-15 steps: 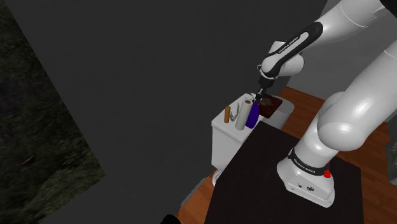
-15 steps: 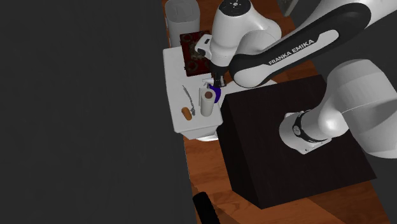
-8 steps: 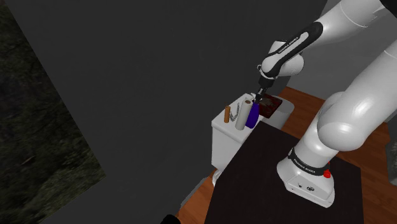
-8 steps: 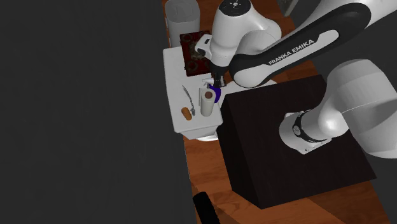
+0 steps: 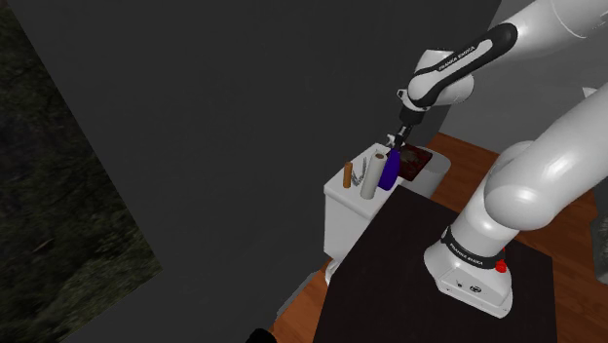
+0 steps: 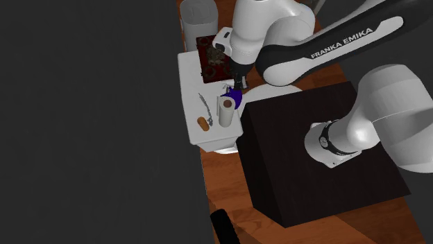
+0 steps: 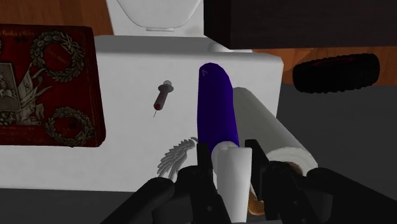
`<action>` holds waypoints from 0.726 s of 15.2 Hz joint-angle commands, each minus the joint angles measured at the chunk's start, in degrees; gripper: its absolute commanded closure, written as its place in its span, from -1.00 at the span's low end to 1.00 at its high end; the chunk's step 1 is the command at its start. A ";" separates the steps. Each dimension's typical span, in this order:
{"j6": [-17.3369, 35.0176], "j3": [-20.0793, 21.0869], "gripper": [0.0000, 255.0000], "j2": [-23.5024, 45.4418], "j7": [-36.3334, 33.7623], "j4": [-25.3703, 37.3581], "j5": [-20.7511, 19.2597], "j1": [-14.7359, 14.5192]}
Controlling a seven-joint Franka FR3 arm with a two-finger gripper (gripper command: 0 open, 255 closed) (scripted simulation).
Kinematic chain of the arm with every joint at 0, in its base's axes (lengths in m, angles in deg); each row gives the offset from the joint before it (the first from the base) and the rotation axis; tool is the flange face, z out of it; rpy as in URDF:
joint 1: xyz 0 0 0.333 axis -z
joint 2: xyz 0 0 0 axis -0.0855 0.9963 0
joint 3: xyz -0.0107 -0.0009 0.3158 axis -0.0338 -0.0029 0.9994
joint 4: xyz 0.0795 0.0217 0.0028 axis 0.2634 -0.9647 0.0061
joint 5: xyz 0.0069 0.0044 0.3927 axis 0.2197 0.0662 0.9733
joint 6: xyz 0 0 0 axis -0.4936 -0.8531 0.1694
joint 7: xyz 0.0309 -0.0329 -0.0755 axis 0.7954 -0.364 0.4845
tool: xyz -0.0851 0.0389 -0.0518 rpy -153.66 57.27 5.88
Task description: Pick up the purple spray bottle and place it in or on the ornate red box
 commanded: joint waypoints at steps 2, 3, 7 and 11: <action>-3.20 1.15 1.00 -2.49 -1.08 0.84 -1.13 0.80; -4.23 1.51 1.00 -3.27 -1.34 1.14 -1.41 1.03; -8.27 2.85 1.00 -6.13 -2.20 2.44 -2.18 1.78; -12.19 4.11 1.00 -8.61 -2.80 3.95 -2.54 2.32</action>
